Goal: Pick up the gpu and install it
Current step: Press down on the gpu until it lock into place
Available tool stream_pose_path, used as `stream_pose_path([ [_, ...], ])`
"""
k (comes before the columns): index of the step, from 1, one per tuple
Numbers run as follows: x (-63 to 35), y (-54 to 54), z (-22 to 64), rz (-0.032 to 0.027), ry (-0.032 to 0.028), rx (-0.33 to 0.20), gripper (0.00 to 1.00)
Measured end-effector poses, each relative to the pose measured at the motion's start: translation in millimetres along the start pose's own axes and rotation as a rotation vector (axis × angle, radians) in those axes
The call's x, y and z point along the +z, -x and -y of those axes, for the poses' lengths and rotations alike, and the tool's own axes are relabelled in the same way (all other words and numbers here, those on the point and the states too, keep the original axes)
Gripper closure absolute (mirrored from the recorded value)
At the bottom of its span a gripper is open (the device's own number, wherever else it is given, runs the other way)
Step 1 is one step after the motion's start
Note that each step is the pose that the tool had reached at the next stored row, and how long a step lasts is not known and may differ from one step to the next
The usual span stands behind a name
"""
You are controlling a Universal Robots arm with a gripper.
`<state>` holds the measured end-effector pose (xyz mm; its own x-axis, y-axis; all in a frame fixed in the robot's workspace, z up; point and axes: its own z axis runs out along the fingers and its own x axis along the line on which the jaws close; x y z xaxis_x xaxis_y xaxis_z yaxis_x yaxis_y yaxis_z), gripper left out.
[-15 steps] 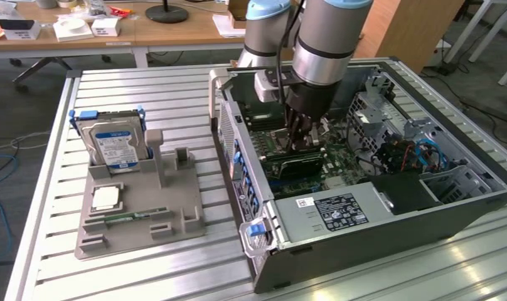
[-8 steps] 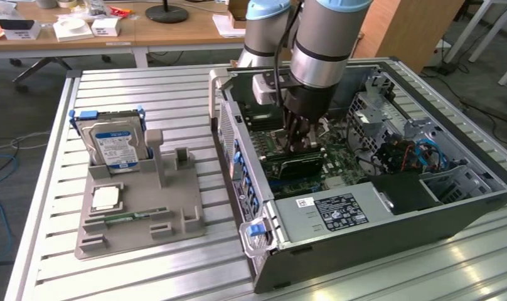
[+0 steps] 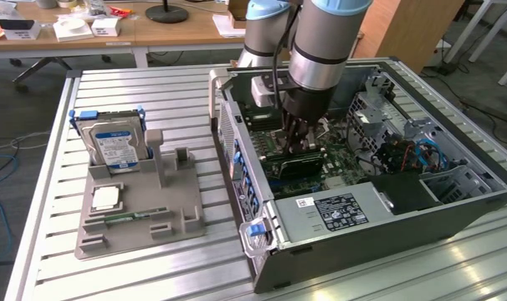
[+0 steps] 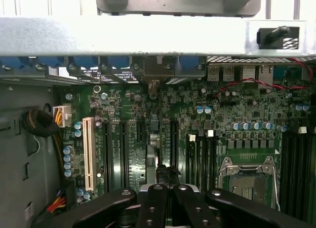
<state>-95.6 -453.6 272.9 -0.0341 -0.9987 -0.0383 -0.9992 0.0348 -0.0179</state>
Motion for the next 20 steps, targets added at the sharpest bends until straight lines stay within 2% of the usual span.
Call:
stream_pose_path([
  [20, 9.4, -0.6, -1.4, -0.0002, 0.0001, 0.000, 0.90],
])
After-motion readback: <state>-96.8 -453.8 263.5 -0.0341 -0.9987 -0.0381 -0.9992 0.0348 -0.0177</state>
